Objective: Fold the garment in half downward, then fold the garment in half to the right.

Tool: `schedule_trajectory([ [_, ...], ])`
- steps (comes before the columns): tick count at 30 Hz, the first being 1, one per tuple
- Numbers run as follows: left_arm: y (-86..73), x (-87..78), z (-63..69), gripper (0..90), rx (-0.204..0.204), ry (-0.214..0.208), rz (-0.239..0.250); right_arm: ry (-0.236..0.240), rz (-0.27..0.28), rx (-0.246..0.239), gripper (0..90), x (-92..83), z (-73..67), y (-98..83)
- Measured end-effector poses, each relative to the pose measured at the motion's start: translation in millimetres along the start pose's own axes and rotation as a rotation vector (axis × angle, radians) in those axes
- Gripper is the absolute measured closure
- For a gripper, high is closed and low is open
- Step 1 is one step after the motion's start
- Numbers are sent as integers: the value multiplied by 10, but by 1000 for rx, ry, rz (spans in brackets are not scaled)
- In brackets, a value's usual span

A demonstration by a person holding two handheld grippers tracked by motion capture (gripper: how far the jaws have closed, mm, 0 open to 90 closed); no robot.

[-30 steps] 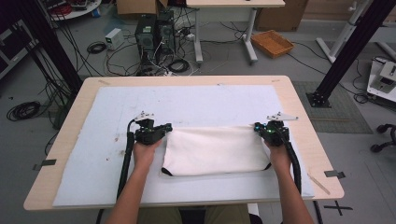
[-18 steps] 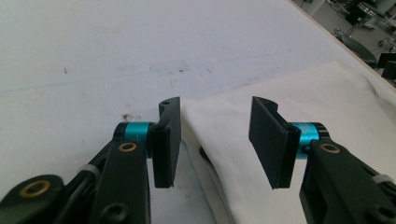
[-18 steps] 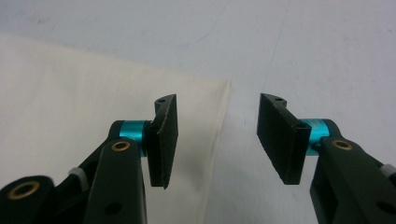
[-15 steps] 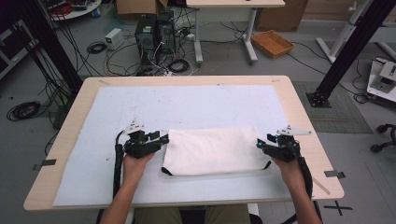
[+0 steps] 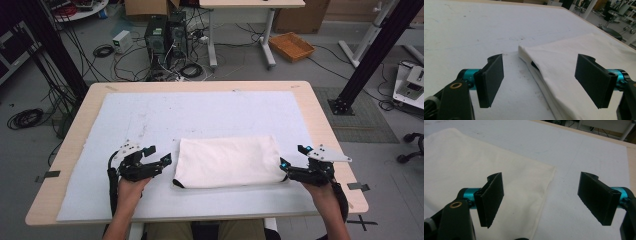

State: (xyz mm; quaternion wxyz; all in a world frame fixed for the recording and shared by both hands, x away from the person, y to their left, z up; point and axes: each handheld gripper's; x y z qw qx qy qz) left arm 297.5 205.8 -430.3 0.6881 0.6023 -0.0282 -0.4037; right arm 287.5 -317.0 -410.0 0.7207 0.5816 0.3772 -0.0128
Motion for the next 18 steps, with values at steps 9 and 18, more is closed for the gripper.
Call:
schedule_trajectory([
  [9,29,-90,34,233,5,6,-1,-16,17,74,209,-40,82,-68],
  [18,72,-90,162,232,23,-27,-14,-22,24,94,209,-61,103,-77],
])
Point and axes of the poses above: each handheld gripper's, and its own axes: x roughly forward along the jaws, y roughly out of its top, z roughly to its right, and after that the axes turned 7 degrees about -z, right-handed
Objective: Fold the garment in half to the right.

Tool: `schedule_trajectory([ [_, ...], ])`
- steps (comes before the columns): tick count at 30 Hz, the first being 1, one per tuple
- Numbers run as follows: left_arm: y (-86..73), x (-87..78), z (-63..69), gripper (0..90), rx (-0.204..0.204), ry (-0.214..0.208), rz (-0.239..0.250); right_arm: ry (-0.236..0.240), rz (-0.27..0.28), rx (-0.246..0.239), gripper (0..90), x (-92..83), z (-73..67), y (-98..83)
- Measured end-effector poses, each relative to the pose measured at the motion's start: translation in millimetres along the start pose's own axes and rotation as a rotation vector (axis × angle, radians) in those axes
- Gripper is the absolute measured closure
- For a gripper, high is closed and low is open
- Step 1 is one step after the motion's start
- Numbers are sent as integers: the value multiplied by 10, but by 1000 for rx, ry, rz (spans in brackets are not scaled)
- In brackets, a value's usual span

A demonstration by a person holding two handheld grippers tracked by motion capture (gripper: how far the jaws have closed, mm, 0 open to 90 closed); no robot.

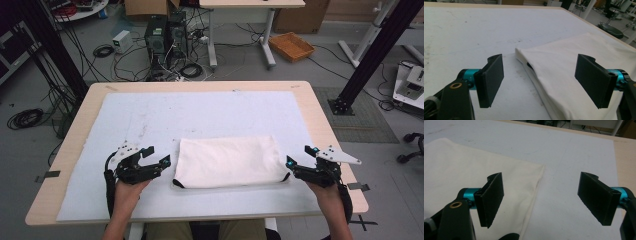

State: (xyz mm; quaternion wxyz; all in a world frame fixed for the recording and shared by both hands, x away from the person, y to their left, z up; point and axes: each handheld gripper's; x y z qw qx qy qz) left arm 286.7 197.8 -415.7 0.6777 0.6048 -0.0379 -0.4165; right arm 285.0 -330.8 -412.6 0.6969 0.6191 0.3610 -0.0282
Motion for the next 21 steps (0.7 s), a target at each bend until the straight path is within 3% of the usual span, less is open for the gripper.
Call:
schedule_trajectory([
  [6,-78,31,92,232,-13,10,-55,-2,-7,-12,209,35,-12,-13],
  [10,-177,76,181,233,-5,36,-132,6,-18,-25,209,64,-52,-19],
  [11,-177,76,181,233,-5,36,-132,6,-18,-25,209,64,-52,-19],
  [14,-250,141,249,272,8,74,-198,7,-28,-33,209,87,-78,-28],
  [21,-318,173,296,329,31,77,-242,10,-32,-41,209,108,-98,-28],
])
Point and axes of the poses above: each handheld gripper's, and its own axes: x roughly forward along the jaws, y roughly out of its top, z roughly to its right, and after that the axes turned 7 degrees about -z, right-handed
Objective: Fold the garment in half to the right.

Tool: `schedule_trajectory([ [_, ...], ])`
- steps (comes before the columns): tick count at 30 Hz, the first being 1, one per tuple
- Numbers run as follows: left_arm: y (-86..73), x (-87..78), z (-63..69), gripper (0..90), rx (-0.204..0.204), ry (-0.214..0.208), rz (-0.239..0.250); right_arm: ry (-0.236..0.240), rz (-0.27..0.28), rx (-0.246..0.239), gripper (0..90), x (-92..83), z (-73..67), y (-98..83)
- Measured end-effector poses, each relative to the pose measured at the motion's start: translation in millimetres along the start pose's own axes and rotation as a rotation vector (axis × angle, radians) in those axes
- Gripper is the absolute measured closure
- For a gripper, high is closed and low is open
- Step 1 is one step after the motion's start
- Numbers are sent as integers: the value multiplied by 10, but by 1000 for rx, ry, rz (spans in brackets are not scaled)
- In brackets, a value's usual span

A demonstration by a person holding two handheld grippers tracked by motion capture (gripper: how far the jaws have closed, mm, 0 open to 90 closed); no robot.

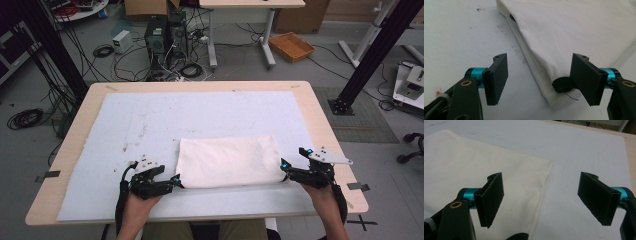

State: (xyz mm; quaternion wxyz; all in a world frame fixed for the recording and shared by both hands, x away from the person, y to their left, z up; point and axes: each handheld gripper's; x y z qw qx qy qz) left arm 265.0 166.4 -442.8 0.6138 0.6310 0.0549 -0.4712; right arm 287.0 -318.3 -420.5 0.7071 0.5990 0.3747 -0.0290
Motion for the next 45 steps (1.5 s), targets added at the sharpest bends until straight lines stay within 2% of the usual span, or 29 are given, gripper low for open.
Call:
schedule_trajectory([
  [4,-23,27,-11,365,7,15,-30,-1,-14,-8,209,29,-14,-10],
  [5,-30,38,-8,429,11,18,-37,2,-21,-11,209,45,-25,-13],
  [7,-61,73,34,444,19,20,-51,0,-20,-21,209,50,-34,-11],
  [9,-78,87,83,469,31,54,-43,3,-17,-22,209,48,-44,-2],
  [12,-77,94,92,518,20,77,-38,13,-16,-34,209,55,-78,16],
  [14,-91,88,116,553,40,99,-37,25,-22,-48,209,61,-127,34],
  [15,-103,88,144,581,52,96,-33,29,-19,-59,209,64,-159,48],
  [16,-117,88,174,649,73,90,-32,35,-17,-68,209,68,-193,66],
  [17,-117,88,174,718,73,90,-32,35,-17,-68,209,68,-193,66],
  [18,-144,99,235,718,94,93,-17,41,-16,-79,209,72,-227,87],
  [19,-150,99,232,771,87,95,-14,56,-12,-102,209,94,-301,140],
  [21,-144,99,207,779,59,78,-19,71,-19,-119,209,139,-363,184],
  [27,-78,101,221,829,37,96,-53,143,-51,-148,209,367,-572,375],
  [29,-71,97,233,837,41,104,-48,161,-51,-157,209,408,-618,440],
  [30,-57,66,264,837,67,114,-19,187,-51,-163,209,450,-664,511],
  [31,-46,43,278,839,78,111,-2,232,-51,-172,209,539,-768,664],
  [34,-22,-11,306,841,98,111,47,291,-53,-183,209,672,-901,870],
  [36,-8,-27,301,841,92,94,62,303,-57,-191,209,720,-945,938],
  [38,-5,-18,275,841,72,67,63,353,-72,-194,209,944,-1088,1165],
  [39,-5,-18,275,840,72,67,63,353,-72,-194,209,944,-1088,1165],
  [42,-2,-29,266,840,68,51,68,388,-121,-199,209,1140,-1184,1286],
  [45,1,-37,262,840,71,49,84,410,-178,-229,209,1352,-1332,1383],
])
Point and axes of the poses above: each handheld gripper's, and its own axes: x roughly forward along the jaws, y roughly out of its top, z roughly to its right, and after that the axes turned 7 degrees about -z, right-handed
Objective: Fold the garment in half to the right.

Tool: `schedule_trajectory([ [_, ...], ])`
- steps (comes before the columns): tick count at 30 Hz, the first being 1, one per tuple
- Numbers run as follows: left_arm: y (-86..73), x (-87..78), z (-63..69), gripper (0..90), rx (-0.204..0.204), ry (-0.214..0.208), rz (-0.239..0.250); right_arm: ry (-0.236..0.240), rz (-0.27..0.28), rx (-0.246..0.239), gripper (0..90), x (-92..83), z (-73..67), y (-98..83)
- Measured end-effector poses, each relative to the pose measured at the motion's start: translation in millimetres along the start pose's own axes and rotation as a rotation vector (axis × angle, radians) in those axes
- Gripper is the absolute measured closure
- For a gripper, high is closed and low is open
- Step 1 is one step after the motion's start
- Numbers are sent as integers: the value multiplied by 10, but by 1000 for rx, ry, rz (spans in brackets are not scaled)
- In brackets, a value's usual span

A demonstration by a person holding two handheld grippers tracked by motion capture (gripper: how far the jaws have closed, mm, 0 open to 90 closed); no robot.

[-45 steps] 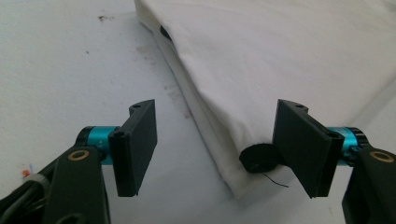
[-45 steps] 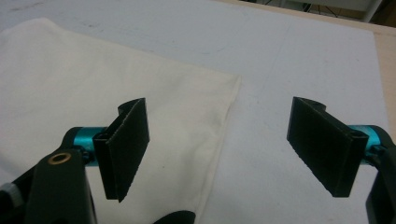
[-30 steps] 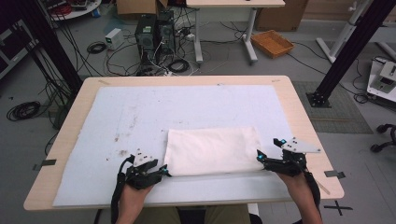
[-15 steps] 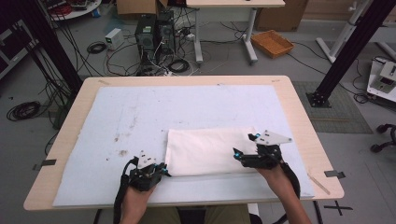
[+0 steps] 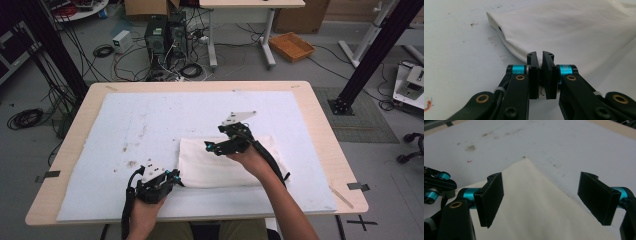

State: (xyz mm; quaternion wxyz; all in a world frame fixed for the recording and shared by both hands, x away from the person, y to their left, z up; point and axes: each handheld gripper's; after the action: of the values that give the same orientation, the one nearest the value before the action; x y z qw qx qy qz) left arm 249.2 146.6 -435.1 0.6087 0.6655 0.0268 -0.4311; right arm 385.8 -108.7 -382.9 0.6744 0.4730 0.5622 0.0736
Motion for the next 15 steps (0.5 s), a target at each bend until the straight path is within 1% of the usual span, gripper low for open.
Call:
schedule_trajectory([
  [1,1,-4,-2,840,3,-2,2,14,-35,-27,210,154,-32,100],
  [2,1,-4,1,840,-1,-6,7,14,-35,-27,210,154,-32,100],
  [3,2,-5,1,839,3,-5,8,26,-68,-38,215,316,-63,195],
  [4,2,-4,1,839,1,-7,12,26,-68,-38,215,316,-63,195],
  [5,2,-4,-2,839,4,-8,13,27,-80,-42,240,400,-68,236],
  [6,1,-5,-4,839,3,-10,14,30,-100,-36,262,481,-77,276],
  [7,0,-9,-6,839,1,-13,13,-2,-134,-39,331,633,-84,345],
  [8,-1,-13,-10,839,3,-17,15,-2,-134,-39,331,633,-84,345],
  [9,-2,-15,-12,839,1,-18,17,-25,-149,-33,353,702,-89,373],
  [10,-3,-17,-16,839,1,-20,17,-42,-160,-41,360,771,-76,394],
  [11,-4,-21,-27,839,0,-22,17,-50,-186,-18,398,887,-59,422],
  [12,-4,-21,-27,839,0,-22,17,-50,-186,-18,398,887,-59,422],
  [13,-5,-20,-30,839,-3,-24,19,-54,-208,-22,443,984,-47,440],
  [14,-4,-20,-37,839,-2,-27,16,-54,-208,-22,443,984,-47,440],
  [15,-4,-18,-36,839,-6,-29,17,-59,-230,-35,504,1067,-56,456],
])
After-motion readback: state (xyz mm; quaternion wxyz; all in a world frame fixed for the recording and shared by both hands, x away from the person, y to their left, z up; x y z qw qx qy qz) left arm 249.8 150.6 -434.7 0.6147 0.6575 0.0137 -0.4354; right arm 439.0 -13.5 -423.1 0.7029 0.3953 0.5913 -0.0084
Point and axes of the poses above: each handheld gripper's, and its own axes: x roughly forward along the jaws, y roughly out of its top, z roughly to its right, and after that the axes turned 7 degrees about -z, right-handed
